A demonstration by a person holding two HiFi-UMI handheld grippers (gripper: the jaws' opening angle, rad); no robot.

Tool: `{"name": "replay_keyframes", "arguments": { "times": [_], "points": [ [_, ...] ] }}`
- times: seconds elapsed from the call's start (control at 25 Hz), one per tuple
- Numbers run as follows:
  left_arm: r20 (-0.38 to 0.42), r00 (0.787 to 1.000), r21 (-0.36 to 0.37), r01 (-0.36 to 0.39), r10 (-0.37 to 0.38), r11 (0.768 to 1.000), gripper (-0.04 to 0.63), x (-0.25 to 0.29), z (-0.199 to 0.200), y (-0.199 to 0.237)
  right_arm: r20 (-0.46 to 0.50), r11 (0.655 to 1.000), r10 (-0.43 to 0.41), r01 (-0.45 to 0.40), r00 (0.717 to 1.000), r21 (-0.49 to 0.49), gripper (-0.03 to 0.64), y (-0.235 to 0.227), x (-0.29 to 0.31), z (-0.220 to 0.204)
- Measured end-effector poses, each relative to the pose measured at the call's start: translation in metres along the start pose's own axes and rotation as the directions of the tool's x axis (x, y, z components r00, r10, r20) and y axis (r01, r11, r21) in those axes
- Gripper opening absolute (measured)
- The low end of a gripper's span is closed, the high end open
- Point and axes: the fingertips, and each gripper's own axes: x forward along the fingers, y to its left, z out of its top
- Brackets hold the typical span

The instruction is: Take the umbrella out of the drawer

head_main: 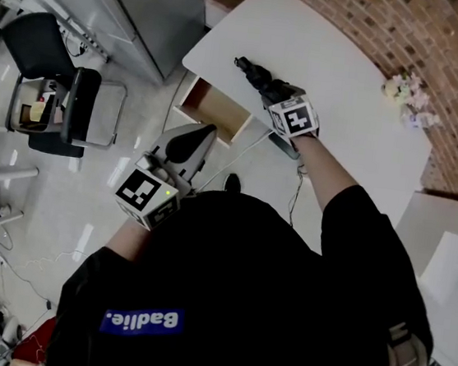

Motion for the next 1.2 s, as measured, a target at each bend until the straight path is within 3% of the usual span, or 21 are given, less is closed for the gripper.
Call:
{"name": "replay_keyframes", "arguments": {
  "times": [0.36, 0.6, 0.96, 1.2],
  "points": [
    [-0.003, 1.000, -0.035, 0.007, -0.007, 0.999, -0.003, 0.006, 0.002, 0.000, 0.097, 0.998, 0.067, -0.069, 0.993, 0.013, 0.250, 0.036, -0.044, 0.014],
    [0.005, 1.000, -0.026, 0.007, -0.007, 1.000, -0.003, 0.005, -0.001, 0.006, 0.199, 0.992, 0.107, -0.119, 0.974, 0.046, 0.249, 0.064, -0.078, 0.029],
    [-0.009, 1.000, -0.022, 0.011, -0.011, 1.000, -0.003, 0.006, -0.001, 0.002, 0.414, 0.964, 0.231, -0.265, 0.881, 0.027, 0.243, 0.119, -0.141, 0.075],
    [-0.007, 1.000, -0.018, 0.020, -0.020, 1.000, -0.003, 0.003, 0.000, -0.001, 0.491, 0.948, 0.278, -0.319, 0.826, 0.001, 0.171, 0.143, -0.173, 0.092]
  ]
}}
